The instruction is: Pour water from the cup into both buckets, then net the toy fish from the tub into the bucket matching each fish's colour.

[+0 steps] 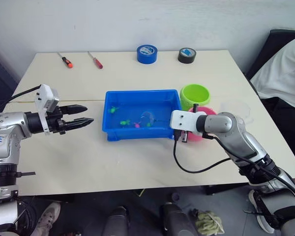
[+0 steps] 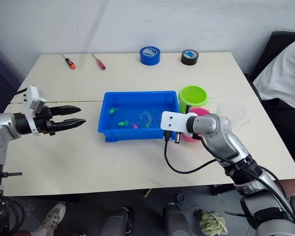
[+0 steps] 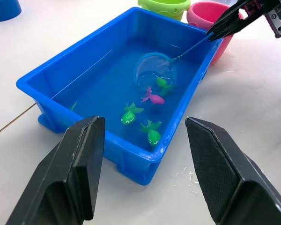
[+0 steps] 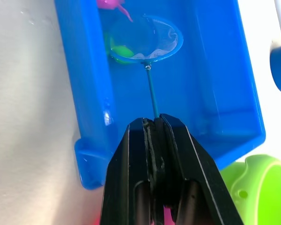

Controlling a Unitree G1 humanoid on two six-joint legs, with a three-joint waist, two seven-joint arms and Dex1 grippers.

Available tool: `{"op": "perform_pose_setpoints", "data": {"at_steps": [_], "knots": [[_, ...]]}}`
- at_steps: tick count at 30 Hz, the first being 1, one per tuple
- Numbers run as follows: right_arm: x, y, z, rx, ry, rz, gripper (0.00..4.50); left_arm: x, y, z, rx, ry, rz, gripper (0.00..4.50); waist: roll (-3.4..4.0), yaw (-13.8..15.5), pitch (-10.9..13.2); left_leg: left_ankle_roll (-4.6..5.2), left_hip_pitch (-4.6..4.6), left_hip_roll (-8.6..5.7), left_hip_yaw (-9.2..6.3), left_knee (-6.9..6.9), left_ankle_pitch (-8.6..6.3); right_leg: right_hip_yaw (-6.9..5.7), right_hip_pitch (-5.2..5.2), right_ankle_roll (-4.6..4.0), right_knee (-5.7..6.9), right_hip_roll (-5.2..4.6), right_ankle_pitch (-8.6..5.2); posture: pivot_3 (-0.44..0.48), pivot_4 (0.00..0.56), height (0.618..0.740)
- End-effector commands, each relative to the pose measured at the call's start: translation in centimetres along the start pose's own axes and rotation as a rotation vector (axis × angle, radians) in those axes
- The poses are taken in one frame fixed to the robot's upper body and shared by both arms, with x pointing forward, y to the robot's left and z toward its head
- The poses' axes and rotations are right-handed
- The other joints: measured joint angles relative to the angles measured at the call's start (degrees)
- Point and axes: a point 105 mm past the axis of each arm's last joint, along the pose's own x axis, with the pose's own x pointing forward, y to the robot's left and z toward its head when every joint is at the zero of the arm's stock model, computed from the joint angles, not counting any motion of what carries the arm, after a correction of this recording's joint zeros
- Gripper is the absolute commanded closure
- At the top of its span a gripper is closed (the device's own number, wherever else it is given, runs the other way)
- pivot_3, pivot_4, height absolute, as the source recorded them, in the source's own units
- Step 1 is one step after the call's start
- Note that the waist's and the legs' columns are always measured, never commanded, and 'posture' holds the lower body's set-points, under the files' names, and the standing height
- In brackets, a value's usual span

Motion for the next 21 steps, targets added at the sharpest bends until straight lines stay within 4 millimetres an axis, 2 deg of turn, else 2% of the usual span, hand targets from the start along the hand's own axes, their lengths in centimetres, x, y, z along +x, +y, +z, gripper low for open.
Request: {"op": "perform_pose_setpoints", "data": {"at_steps": [1, 5, 9, 11, 14, 21], "knots": [[0.1, 0.0, 1.7, -0.052, -0.055, 0.023, 4.5, -0.9, 0.0, 1.5, 0.044, -0.035, 0.021, 1.47, 0.0, 0.0, 0.0, 0.0, 0.0, 0.01, 0.0, 0.0, 0.0, 0.0, 0.0, 0.0, 0.0, 0.0, 0.0, 0.0, 0.15, 0.734], [0.6, 0.2, 2.5, -0.043, -0.087, 0.05, 4.5, -1.1, -0.1, 1.4, 0.042, -0.034, 0.028, 1.47, 0.0, 0.0, 0.0, 0.0, 0.0, -0.01, 0.0, 0.0, 0.0, 0.0, 0.01, 0.0, -0.01, -0.04, 0.0, 0.0, 0.15, 0.734], [1.1, -0.3, 3.3, 0.121, -0.129, 0.062, 4.5, -1.3, -0.2, 1.4, 0.039, -0.034, 0.035, 1.47, 0.0, -0.1, 0.0, -0.01, 0.0, 0.03, -0.03, -0.02, 0.0, -0.02, 0.0, 0.0, 0.0, -0.04, 0.0, 0.0, 0.15, 0.734], [0.9, -1.0, 3.3, 0.273, -0.142, 0.078, 4.5, -1.4, -0.3, 1.3, 0.038, -0.032, 0.039, 1.47, 0.0, -0.1, 0.0, -0.01, 0.0, 0.05, -0.03, -0.03, -0.01, -0.03, 0.0, -0.01, -0.01, -0.05, 0.0, 0.0, 0.15, 0.734], [0.2, -1.6, 2.9, 0.388, -0.138, 0.111, 4.5, -1.5, -0.3, 1.4, 0.037, -0.031, 0.043, 1.47, 0.0, 0.1, 0.0, -0.01, -0.01, 0.01, -0.04, -0.03, -0.01, -0.04, 0.0, -0.01, -0.03, -0.11, 0.0, 0.0, 0.15, 0.734], [-0.8, -3.2, 2.0, 0.515, -0.111, 0.096, 4.5, -1.5, -0.1, 1.5, 0.041, -0.031, 0.045, 1.47, 0.0, 0.0, 0.0, -0.01, -0.01, 0.01, -0.06, -0.11, -0.02, -0.07, 0.0, -0.03, -0.13, -0.15, -0.02, 0.0, 0.15, 0.734]]}}
